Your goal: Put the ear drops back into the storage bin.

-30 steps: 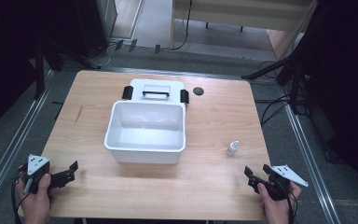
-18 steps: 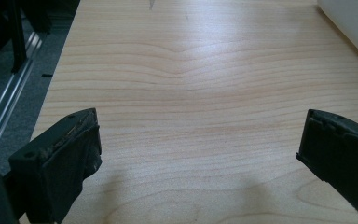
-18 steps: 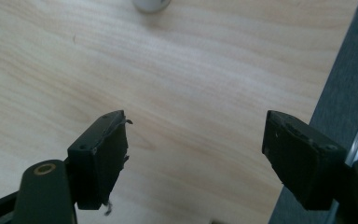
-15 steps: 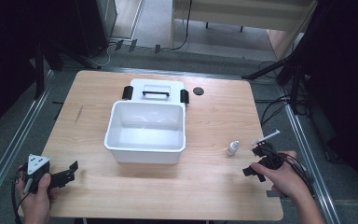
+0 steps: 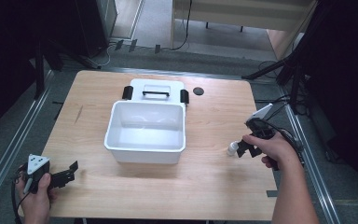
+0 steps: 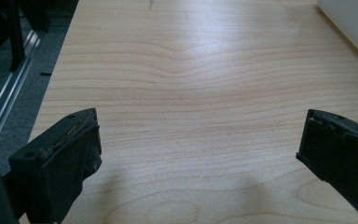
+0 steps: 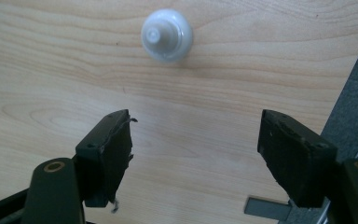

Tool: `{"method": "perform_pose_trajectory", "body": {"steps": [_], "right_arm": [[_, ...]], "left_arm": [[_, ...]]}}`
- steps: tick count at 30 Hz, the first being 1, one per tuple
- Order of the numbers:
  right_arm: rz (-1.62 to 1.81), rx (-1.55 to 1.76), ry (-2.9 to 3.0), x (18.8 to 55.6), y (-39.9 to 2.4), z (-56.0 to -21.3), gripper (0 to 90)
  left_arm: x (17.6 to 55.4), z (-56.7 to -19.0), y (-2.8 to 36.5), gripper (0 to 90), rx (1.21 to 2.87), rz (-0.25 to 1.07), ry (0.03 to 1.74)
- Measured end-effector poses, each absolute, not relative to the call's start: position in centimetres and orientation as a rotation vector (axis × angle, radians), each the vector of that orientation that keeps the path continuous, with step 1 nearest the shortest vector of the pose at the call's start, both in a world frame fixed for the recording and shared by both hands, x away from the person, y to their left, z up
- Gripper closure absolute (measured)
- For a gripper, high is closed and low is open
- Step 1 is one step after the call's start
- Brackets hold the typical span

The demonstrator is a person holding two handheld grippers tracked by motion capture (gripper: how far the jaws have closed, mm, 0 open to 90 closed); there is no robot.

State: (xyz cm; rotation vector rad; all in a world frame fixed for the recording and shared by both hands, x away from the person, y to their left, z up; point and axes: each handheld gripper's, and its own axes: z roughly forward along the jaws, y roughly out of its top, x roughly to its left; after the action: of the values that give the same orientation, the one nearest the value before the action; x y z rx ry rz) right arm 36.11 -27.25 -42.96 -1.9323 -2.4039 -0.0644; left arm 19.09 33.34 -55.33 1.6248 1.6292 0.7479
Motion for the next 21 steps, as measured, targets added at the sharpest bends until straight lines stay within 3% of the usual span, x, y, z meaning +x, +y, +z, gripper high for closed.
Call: {"method": "perform_pose_trajectory", "body": {"steps": [8, 12, 21], "right_arm": [[-0.021, -1.947, -2.431, 37.5, -24.5, -42.6, 27.1], [0.008, -1.969, -2.455, 38.3, -23.1, -43.2, 38.3], [-0.051, -2.034, -2.371, 38.9, -23.4, -44.2, 53.2]], "left_arm": [[19.1, -55.3, 33.4, 0.0, 1.625, 0.743, 1.626], [19.1, -55.3, 33.4, 0.0, 1.625, 0.743, 1.626], [19.1, -55.3, 33.4, 0.0, 1.628, 0.743, 1.624]]}}
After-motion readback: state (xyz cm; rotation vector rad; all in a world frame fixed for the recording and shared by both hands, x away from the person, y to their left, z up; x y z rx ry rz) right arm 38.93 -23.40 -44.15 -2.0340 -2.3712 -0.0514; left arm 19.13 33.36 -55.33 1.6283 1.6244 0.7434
